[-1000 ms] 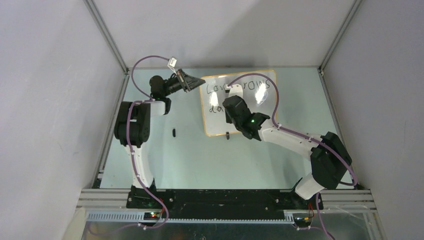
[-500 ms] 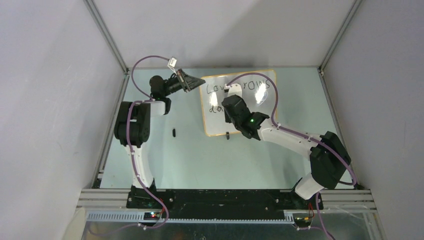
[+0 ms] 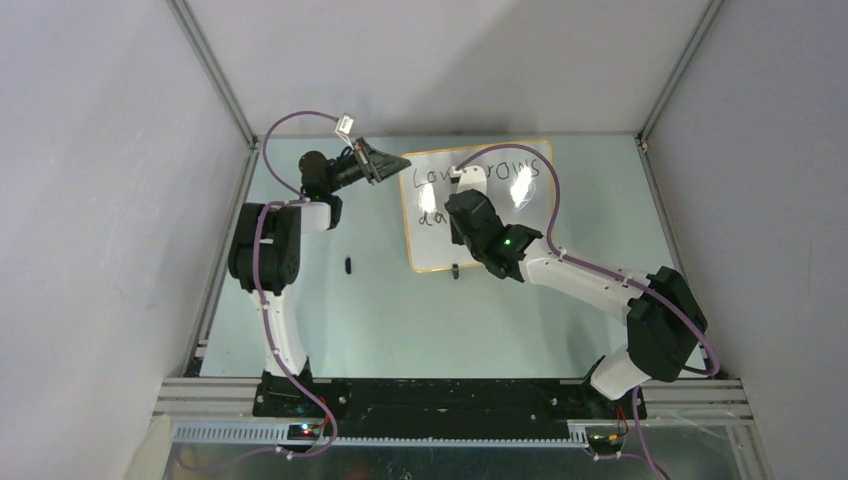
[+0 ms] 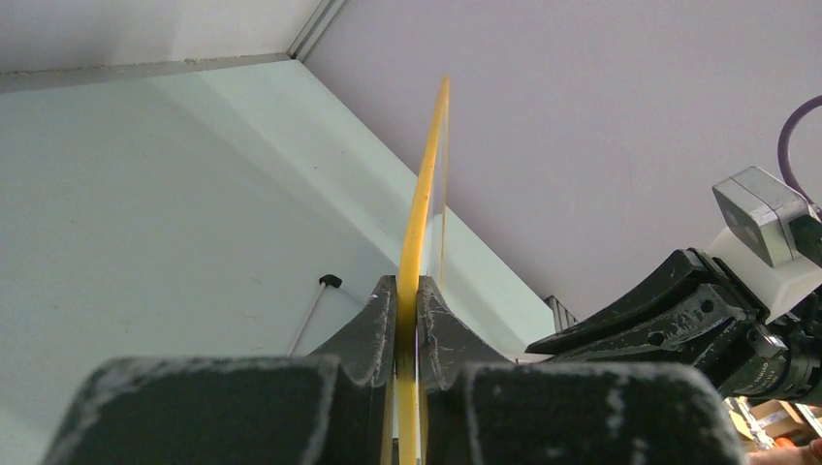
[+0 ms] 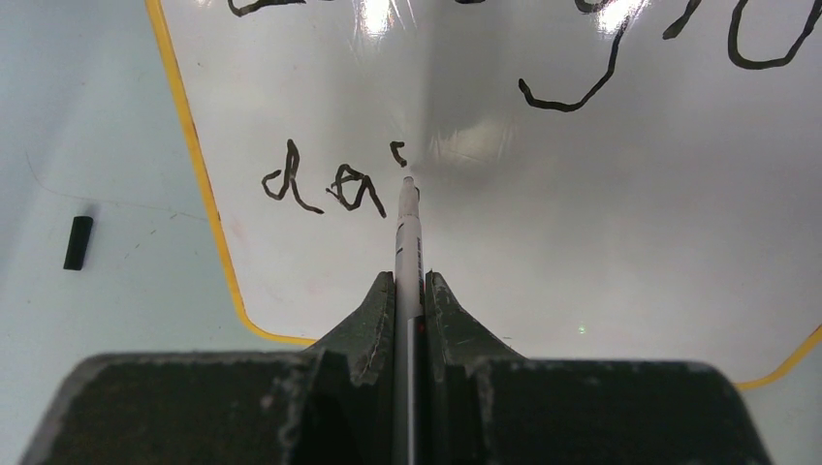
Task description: Write a sentence on the whiteboard
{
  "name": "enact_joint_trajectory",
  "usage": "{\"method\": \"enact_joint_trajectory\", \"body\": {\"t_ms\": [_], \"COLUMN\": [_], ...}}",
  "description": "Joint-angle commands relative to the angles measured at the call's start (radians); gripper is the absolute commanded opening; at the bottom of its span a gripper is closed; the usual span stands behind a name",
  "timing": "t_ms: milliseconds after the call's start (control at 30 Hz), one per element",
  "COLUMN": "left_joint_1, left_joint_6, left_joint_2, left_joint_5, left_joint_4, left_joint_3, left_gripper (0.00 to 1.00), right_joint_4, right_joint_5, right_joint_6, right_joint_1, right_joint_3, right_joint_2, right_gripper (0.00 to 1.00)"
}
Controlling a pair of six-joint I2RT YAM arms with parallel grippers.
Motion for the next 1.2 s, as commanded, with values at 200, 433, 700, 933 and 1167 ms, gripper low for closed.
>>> {"method": "enact_joint_trajectory", "body": {"t_ms": [200,433,700,933,1167], "left_joint_1": [-0.019,-0.018,-0.019,-0.019,-0.018], "left_joint_6": [0.016,0.016,0.016,0.016,0.016], "left_joint_2": [-0.056,-0.056,-0.056,-0.055,-0.056], "left_joint_5": [0.016,0.016,0.017,0.016,0.016], "left_joint_4": [0.010,0.011,0.011,0.010,0.010], "left_joint_3": [-0.007,-0.007,-0.007,-0.007,-0.007], "left_gripper": [0.00,0.00,0.00,0.00,0.00], "right_joint_4": [0.019,0.030,0.046,0.056,0.046], "right_joint_5": [0.014,0.002,-0.012,-0.027,-0.031], "right_joint_6": [-0.012,-0.015,-0.025,-0.030,-0.034], "right_joint_1": [-0.033,-0.050,-0.062,-0.063,-0.065], "right_joint_3": [0.020,0.019,0.021,0.026,0.052], "right_joint_2": [-0.031,-0.028,-0.033,-0.030,-0.011], "right_gripper": [0.00,0.00,0.00,0.00,0.00]}}
